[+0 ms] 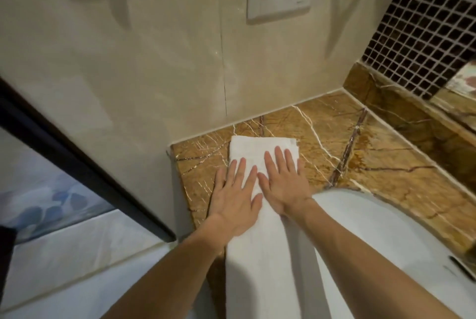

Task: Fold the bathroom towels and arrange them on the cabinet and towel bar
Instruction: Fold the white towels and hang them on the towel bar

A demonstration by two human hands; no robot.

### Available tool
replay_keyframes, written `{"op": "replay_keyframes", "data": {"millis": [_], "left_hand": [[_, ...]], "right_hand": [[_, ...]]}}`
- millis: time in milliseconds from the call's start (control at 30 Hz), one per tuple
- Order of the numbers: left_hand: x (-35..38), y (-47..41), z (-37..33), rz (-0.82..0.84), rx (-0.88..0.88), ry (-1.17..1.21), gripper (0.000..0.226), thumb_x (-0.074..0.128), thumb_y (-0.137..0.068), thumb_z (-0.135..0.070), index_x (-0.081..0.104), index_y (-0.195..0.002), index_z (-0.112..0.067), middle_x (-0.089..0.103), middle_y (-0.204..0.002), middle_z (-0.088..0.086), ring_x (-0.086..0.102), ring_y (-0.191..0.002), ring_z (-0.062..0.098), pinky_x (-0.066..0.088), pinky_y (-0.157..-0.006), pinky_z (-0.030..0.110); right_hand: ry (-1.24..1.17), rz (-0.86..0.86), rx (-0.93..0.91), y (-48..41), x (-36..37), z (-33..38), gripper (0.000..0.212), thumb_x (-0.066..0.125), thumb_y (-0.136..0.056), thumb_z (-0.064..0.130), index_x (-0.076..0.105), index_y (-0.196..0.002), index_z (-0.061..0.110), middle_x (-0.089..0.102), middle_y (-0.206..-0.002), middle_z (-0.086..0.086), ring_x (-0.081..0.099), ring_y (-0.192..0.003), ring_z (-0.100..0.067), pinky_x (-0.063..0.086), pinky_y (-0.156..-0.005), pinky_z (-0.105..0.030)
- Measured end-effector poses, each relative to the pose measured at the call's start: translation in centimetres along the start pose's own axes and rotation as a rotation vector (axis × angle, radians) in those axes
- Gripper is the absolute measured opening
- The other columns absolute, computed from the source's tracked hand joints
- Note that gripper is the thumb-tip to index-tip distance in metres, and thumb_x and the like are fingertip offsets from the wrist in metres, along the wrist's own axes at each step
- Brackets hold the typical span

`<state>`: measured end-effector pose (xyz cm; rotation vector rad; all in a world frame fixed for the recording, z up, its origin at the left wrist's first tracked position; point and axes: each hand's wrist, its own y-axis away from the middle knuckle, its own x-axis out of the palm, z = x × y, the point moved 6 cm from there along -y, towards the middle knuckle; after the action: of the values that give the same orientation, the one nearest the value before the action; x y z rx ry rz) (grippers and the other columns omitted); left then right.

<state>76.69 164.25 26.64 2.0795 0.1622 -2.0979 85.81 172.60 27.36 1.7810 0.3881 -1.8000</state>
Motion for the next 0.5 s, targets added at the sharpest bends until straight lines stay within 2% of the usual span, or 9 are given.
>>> {"op": "replay_keyframes", "data": {"millis": [100, 200, 267, 367, 433, 500], "left_hand": [[-0.5, 0.7, -0.3, 0.051, -0.098, -0.003, 0.064, 0.007, -0.096, -0.05, -0.01, -0.15, -0.02, -0.015, -0.157, 0.018, -0.014, -0.145, 0.034, -0.012, -0.113, 0.052], [-0.7, 3.6, -0.8, 0.081, -0.239, 0.159, 0.065, 0.01, -0.098, -0.049, -0.011, -0.15, -0.016, -0.013, -0.157, 0.021, -0.008, -0.145, 0.035, -0.005, -0.116, 0.05], [-0.6, 6.8, -2.2, 0.082, -0.244, 0.289, 0.064, 0.013, -0.099, -0.046, -0.01, -0.15, -0.016, -0.015, -0.157, 0.018, -0.008, -0.146, 0.034, -0.003, -0.117, 0.045], [-0.6, 11.8, -4.4, 0.103, -0.205, 0.413, 0.063, 0.019, -0.1, -0.045, -0.006, -0.151, -0.017, -0.021, -0.156, 0.015, -0.015, -0.145, 0.031, -0.005, -0.118, 0.042], [-0.5, 14.9, -5.2, 0.104, -0.195, 0.413, 0.065, 0.019, -0.098, -0.048, -0.002, -0.152, -0.019, -0.021, -0.156, 0.015, -0.016, -0.145, 0.031, -0.004, -0.119, 0.043], [-0.2, 18.0, -6.0, 0.095, -0.154, 0.315, 0.068, 0.013, -0.095, -0.057, -0.003, -0.152, -0.024, -0.018, -0.158, 0.01, -0.014, -0.144, 0.032, -0.005, -0.118, 0.046]], "right_hand": [[-0.155, -0.046, 0.073, 3.1, -0.5, 0.1, 0.06, 0.013, -0.101, 0.046, 0.002, -0.154, 0.018, -0.007, -0.161, -0.013, -0.01, -0.148, -0.029, -0.002, -0.119, -0.046], [-0.244, -0.048, 0.053, 8.7, 0.5, -0.1, 0.059, 0.019, -0.102, 0.042, 0.007, -0.153, 0.017, -0.004, -0.16, -0.016, -0.005, -0.147, -0.033, 0.01, -0.119, -0.046], [-0.299, -0.006, 0.063, 12.4, 1.3, -0.9, 0.061, 0.022, -0.101, 0.044, 0.004, -0.153, 0.018, -0.005, -0.16, -0.016, -0.002, -0.147, -0.033, 0.017, -0.118, -0.046], [-0.485, 0.094, 0.183, 17.1, 2.6, -2.5, 0.067, 0.027, -0.1, 0.048, -0.001, -0.153, 0.019, -0.002, -0.16, -0.014, 0.008, -0.147, -0.031, 0.025, -0.114, -0.045], [-0.621, 0.129, 0.248, 20.1, 3.3, -3.0, 0.068, 0.032, -0.098, 0.049, 0.006, -0.152, 0.017, 0.012, -0.159, -0.013, 0.022, -0.142, -0.031, 0.031, -0.111, -0.045], [-0.735, 0.112, 0.305, 23.0, 3.8, -3.2, 0.065, 0.038, -0.096, 0.049, 0.016, -0.148, 0.017, 0.033, -0.147, -0.013, 0.039, -0.131, -0.031, 0.038, -0.105, -0.046]]}}
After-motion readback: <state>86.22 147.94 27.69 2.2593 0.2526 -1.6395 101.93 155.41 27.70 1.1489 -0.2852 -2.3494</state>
